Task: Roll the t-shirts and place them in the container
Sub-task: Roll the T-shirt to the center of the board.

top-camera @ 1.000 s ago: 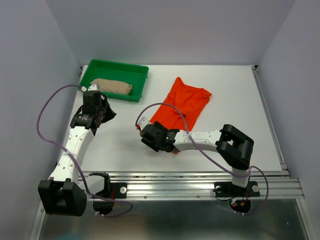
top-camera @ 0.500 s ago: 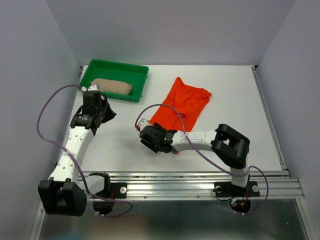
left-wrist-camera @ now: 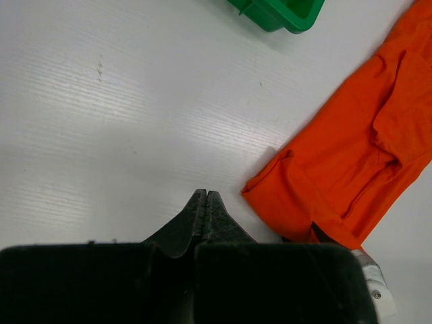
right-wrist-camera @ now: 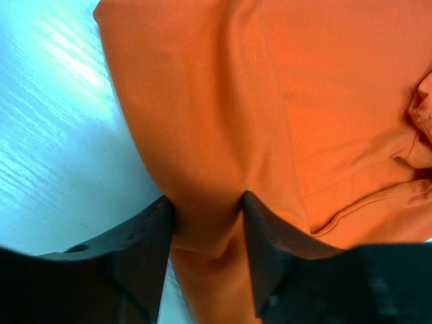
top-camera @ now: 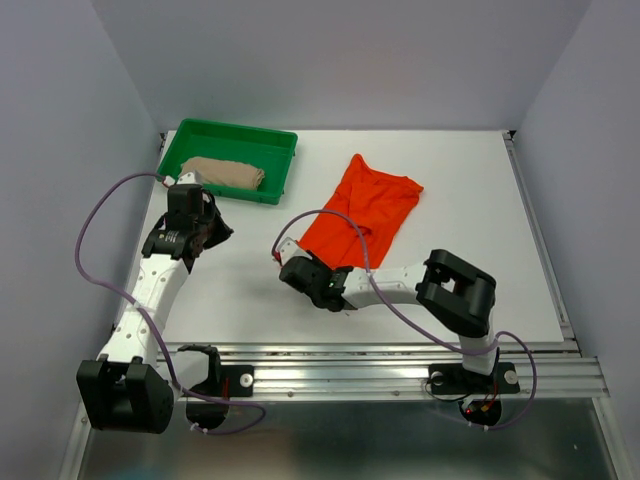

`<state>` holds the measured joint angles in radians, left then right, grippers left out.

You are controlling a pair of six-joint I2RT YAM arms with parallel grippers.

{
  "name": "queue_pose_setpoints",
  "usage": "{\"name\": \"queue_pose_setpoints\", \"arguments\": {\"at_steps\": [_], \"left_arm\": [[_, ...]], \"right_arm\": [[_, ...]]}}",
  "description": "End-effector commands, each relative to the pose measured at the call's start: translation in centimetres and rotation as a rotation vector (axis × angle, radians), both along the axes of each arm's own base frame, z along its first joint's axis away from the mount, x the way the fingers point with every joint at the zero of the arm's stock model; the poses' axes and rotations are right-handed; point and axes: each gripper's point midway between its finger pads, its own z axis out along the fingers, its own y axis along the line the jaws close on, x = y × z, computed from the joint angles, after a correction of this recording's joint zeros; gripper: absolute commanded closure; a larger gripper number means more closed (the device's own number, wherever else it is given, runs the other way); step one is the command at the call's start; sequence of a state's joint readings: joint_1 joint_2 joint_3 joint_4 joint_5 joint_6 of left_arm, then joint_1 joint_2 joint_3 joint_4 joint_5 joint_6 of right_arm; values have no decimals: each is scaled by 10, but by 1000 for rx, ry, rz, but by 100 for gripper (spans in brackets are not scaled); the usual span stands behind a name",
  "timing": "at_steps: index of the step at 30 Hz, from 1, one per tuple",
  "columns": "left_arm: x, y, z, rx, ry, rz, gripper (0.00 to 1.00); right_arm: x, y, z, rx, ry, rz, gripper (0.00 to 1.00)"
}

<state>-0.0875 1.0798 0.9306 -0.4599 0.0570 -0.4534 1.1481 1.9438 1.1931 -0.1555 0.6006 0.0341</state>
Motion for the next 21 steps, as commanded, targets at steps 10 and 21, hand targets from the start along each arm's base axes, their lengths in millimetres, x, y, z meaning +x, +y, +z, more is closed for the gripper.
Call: {"name": "queue_pose_setpoints", "arguments": {"at_steps": [10,21], "left_arm": [[1,0,6,-6,-41,-10,100],[-1,-2,3,-9,-38,-21,100]], "right_arm": [[3,-2,-7,56,49,-33,99],[-8,24,22,361,360,19,99]]}}
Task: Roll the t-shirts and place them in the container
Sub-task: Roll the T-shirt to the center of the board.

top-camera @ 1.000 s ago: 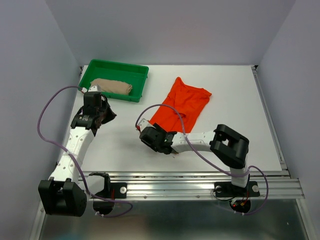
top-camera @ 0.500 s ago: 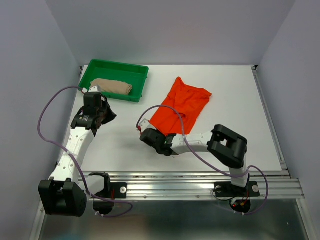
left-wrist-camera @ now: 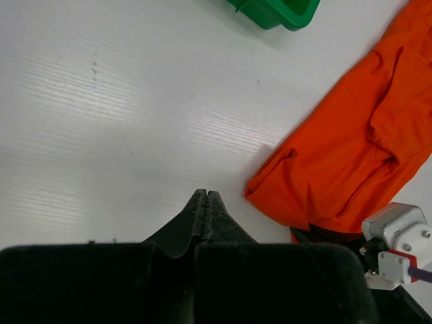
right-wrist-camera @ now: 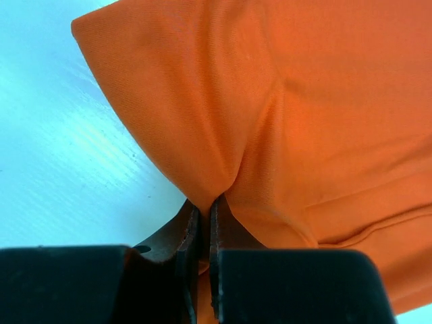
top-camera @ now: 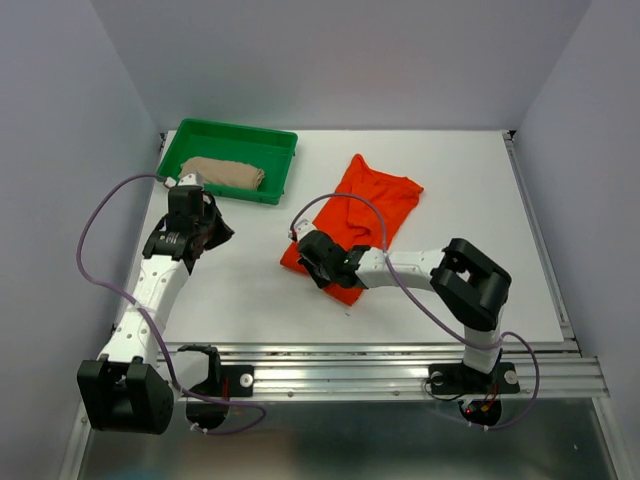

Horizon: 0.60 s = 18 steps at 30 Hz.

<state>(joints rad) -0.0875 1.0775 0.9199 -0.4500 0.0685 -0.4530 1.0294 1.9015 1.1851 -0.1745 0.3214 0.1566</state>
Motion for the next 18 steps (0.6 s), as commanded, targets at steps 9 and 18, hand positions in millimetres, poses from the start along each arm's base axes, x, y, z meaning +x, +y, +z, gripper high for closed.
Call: {"name": "queue_pose_setpoints", "arguments": {"at_steps": [9,18], "left_arm": [[-1,2,4,7,-35,-14,100],[-2,1,3,7,-35,-18,100]], "right_arm": [[-26,39,46,381,379,126,99],[-20,40,72,529,523,170,99]]}}
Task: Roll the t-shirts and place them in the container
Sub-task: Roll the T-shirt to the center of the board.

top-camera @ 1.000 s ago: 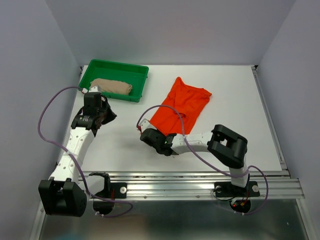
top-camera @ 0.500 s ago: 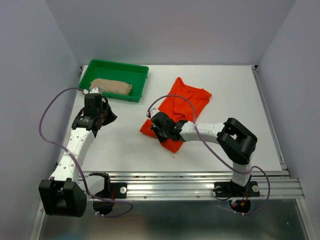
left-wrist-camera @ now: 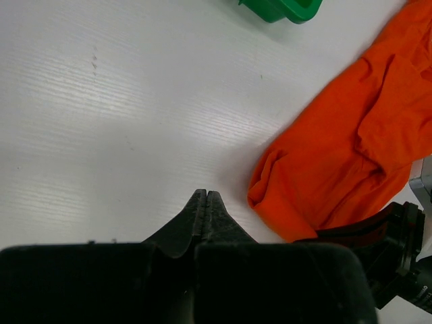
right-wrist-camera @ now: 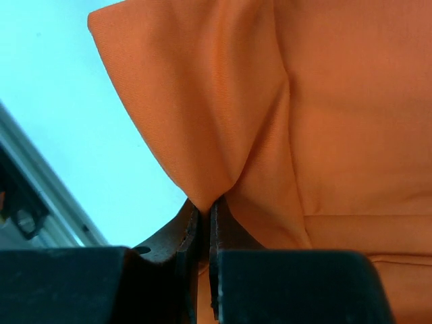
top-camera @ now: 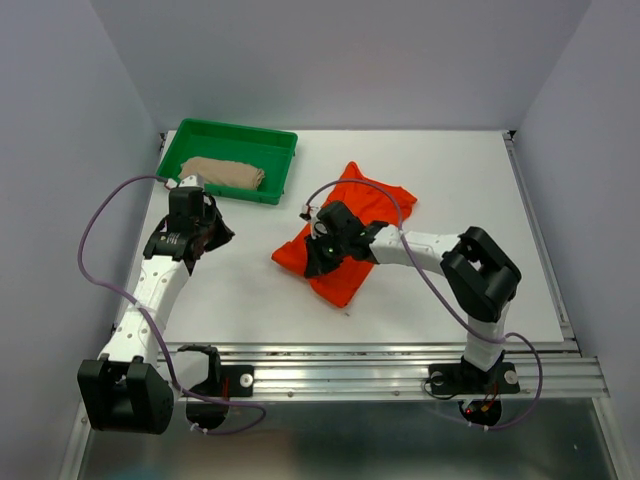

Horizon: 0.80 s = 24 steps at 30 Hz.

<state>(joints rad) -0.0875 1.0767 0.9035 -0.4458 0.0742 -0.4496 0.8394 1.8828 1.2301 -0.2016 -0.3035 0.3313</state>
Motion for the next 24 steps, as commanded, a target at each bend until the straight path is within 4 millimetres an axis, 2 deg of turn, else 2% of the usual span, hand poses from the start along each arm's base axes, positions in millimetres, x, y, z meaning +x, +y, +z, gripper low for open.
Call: {"name": "queue_pose_setpoints", "arguments": {"at_steps": [1,7,12,22,24], "left_arm": [[0,2,9,6,-47,-12,100],[-2,3,10,18,-51,-15,100],[-4,4,7,21,-42,-12,100],[-5,-1,8,21,-50,-51,100],[-7,-1,8,26,-47,-61,100]], "right_arm": [[1,13,42,172,88,61,99],[-13,15,41,260,223,130,99],[-8,14,50,332,270,144,99],[-9,9,32,354,391,174,99],[-3,4,30,357,397,157,99]]}}
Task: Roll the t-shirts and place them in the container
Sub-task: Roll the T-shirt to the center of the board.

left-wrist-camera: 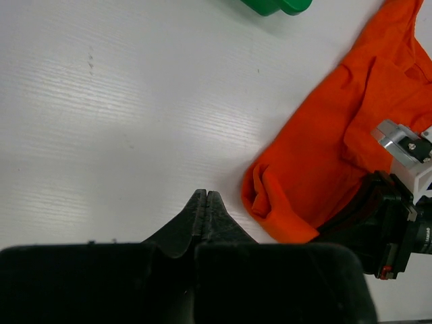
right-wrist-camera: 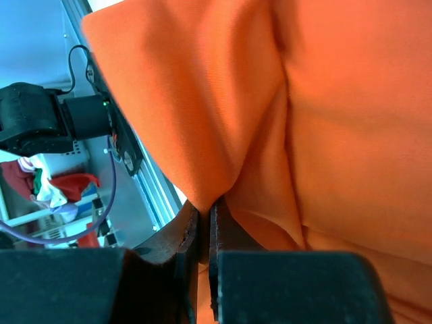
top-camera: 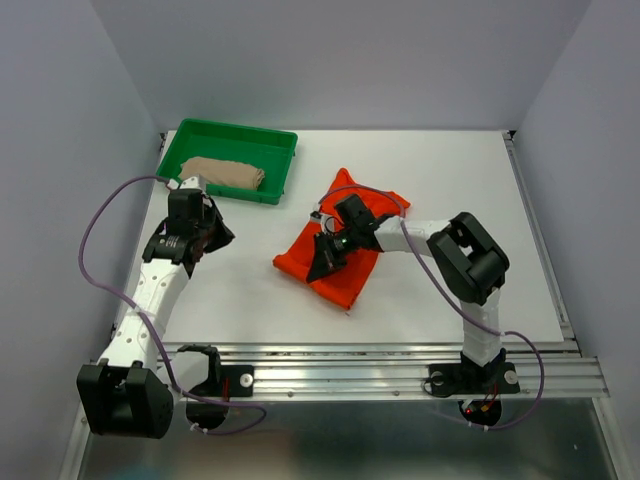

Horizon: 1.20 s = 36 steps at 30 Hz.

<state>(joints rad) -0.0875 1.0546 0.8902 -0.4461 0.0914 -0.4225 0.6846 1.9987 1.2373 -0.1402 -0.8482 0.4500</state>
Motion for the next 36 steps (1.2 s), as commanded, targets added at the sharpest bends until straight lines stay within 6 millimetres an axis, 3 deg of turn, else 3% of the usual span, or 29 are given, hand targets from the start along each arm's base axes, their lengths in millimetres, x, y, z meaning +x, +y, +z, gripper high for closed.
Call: {"name": "queue_pose_setpoints", "arguments": {"at_steps": [1,7,10,17,21,26,36], "left_arm": [[-3,0,7,19,-36,-33,100],[-7,-12,2,17,-20,-83,100],[-8,-19,1,14,-15,-102,100],[-16,-54,-10,8,17,-208,100],[-31,-86,-29,8,75,-329,100],[-40,-104,-47,23,140,-399,100],[-21,-128,-68,37,191,-458,100]], "right_arm": [[14,7,20,87,-13,16,99],[31,-3,15,79,5,-20,99],[29,-4,5,58,23,-7,99],[31,-7,-6,50,45,-3,99],[31,-6,-8,51,50,1,99],[30,-6,-8,53,51,3,99],[30,-7,-10,49,56,3,99]]}}
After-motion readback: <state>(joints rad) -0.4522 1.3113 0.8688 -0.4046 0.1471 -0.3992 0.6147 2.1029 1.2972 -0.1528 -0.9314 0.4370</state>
